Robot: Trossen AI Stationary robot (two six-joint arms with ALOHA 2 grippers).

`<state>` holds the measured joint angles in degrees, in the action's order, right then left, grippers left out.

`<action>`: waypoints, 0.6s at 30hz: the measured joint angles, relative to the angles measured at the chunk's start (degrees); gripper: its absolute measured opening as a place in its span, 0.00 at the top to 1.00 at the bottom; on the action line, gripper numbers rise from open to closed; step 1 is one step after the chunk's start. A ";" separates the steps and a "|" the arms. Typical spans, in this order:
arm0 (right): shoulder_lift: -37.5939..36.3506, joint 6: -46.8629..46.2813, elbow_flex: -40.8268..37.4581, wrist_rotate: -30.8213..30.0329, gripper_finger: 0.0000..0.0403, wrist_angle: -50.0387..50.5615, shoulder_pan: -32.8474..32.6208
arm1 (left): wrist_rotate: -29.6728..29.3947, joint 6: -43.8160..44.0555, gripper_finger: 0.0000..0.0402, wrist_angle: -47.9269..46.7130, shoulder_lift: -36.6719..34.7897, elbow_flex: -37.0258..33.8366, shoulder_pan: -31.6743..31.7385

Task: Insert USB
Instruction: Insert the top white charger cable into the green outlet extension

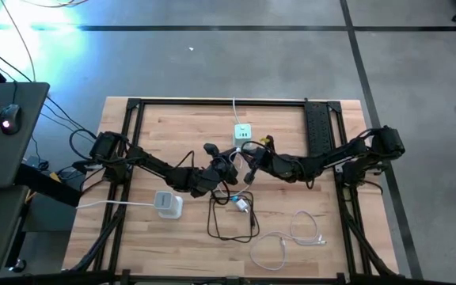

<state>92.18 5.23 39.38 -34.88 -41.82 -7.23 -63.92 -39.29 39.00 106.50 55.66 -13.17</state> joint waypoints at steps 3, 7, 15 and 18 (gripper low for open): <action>-0.02 2.65 0.07 -0.32 0.89 0.00 -0.98 | 0.00 0.00 1.00 -0.02 0.00 0.02 -0.13; -0.04 3.03 0.07 -2.02 0.72 -0.31 -1.89 | 1.61 -0.04 1.00 -0.24 0.00 0.02 -0.11; -0.15 2.69 0.11 -1.42 0.61 -0.93 -1.87 | 4.41 -0.04 1.00 -0.91 0.07 0.02 -0.02; -0.15 1.91 0.11 -1.03 0.69 -0.89 -1.94 | 6.00 0.02 1.00 -1.43 0.07 0.02 -0.02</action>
<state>92.03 7.14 39.48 -35.91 -42.72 -9.17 -57.92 -39.27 37.57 106.56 55.68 -13.19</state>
